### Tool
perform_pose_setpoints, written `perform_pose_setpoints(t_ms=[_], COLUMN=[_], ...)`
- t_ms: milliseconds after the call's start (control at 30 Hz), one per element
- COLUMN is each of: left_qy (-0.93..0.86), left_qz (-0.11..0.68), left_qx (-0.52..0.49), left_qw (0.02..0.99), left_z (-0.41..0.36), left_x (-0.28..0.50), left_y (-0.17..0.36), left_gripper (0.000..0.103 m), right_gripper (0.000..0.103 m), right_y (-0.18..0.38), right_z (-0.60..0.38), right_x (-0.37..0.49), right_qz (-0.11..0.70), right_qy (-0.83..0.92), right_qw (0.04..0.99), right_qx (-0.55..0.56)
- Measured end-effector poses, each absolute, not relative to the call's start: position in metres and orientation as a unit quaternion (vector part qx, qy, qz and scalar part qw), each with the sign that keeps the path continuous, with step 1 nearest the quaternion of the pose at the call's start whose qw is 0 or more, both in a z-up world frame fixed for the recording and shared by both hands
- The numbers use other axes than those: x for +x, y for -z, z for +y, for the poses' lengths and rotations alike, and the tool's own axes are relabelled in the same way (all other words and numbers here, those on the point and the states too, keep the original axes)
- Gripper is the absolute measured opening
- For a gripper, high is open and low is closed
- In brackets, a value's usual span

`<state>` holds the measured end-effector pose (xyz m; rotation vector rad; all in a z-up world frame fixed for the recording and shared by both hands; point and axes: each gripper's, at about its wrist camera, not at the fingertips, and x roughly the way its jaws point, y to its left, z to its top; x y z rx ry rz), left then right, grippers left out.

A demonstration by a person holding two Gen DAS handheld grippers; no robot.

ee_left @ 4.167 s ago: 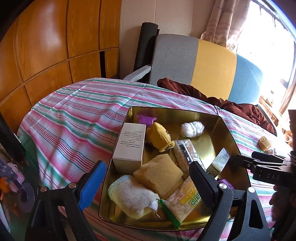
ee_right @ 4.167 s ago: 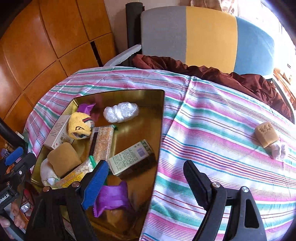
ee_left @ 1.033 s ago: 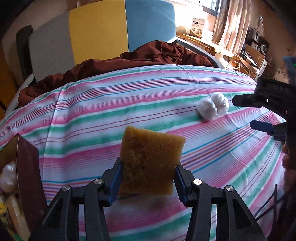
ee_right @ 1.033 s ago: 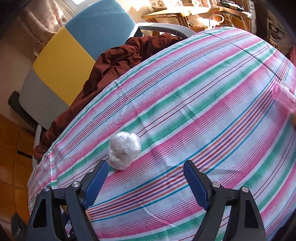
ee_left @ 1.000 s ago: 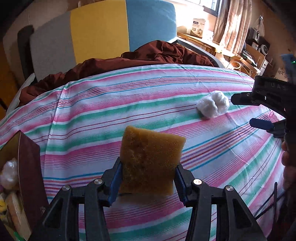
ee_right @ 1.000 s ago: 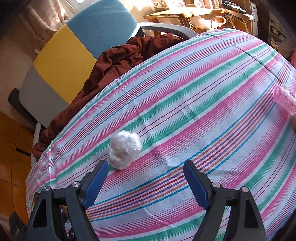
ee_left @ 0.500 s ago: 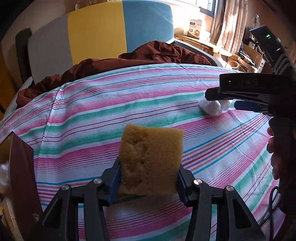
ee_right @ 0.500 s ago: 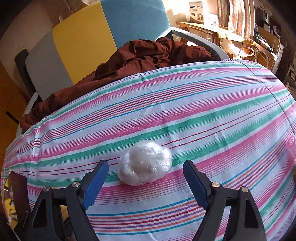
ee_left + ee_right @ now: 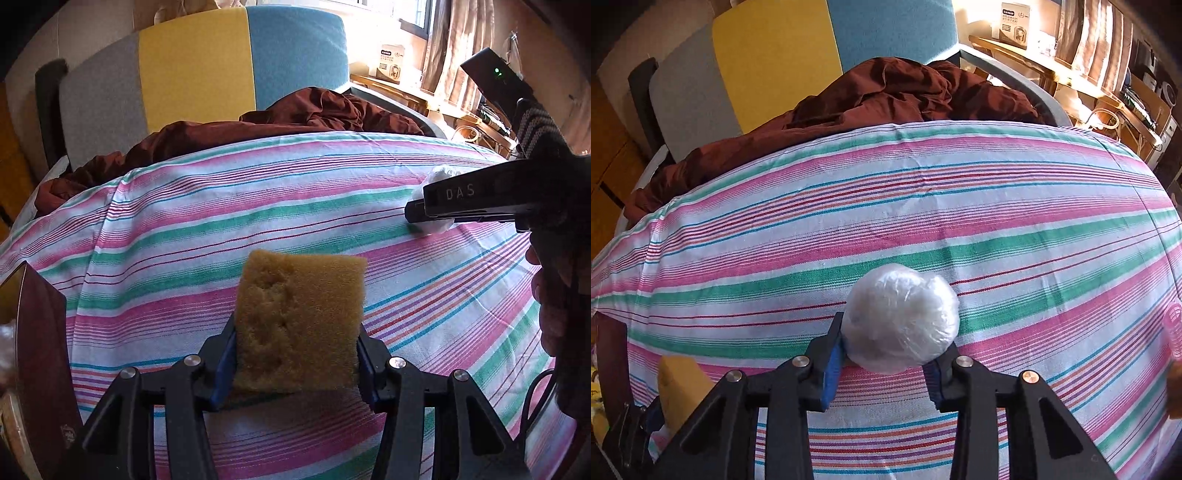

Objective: Organize objects
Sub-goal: 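Grasp the yellow sponge with the left gripper while the right grasps the cotton ball, then lower the yellow sponge into the gold tray and open the left gripper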

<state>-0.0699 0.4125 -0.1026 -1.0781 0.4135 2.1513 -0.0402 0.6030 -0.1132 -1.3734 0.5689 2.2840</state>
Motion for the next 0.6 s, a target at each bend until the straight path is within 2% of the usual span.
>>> perform_pose_setpoints(t_ms=[600], left_qy=[-0.842], left_qz=[0.169], left_qx=[-0.417], left_qw=[0.298], left_z=[0.383], left_x=[-0.058], left_y=[0.075], left_gripper=[0.052], right_gripper=[0.037], right_y=[0.113], right_z=[0.578], right_x=[-0.051], right_qz=[0.205], right_qy=[-0.833], right_qw=[0.129], right_qx=[-0.497])
